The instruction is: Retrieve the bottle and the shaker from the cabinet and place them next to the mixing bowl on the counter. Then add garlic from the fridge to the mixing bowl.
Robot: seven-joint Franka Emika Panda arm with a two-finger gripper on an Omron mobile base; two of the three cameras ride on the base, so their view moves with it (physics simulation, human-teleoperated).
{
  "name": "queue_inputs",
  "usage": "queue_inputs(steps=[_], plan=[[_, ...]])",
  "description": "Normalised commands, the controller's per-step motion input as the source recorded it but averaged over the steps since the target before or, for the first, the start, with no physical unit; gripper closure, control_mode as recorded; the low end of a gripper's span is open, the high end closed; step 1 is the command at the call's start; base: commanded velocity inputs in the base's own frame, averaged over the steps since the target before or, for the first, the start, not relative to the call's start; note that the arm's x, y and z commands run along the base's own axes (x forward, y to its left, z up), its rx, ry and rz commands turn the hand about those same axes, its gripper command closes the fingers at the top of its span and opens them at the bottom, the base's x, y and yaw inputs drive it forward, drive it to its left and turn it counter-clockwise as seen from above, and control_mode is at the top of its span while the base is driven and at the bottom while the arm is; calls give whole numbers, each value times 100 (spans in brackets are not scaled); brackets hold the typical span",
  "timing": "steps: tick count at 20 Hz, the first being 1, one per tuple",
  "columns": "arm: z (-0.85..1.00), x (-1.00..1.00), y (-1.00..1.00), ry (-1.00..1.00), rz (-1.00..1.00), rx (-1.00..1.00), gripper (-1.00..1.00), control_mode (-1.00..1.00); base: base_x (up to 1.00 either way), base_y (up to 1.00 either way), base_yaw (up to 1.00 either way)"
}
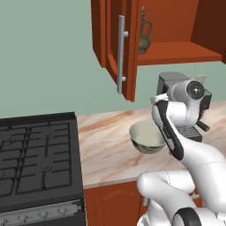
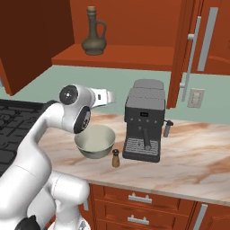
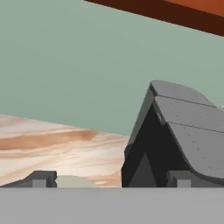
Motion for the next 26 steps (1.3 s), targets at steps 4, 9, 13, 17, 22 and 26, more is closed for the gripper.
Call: queue_inputs(steps=[4,9,13,17,22,26], plan=[[76,-25,-4,0,8,8,-100,-100,0,0,0],[97,-8,0,0,2,2,-100,-100,0,0,0],[100,-1,0,0,0,0,-100,-100,0,0,0],[80,0,0,0,0,2,-100,-100,0,0,0],[20,0,18,-11,0,10,-100,-100,0,0,0],[14,2,58,1,0,0,-100,-100,0,0,0]])
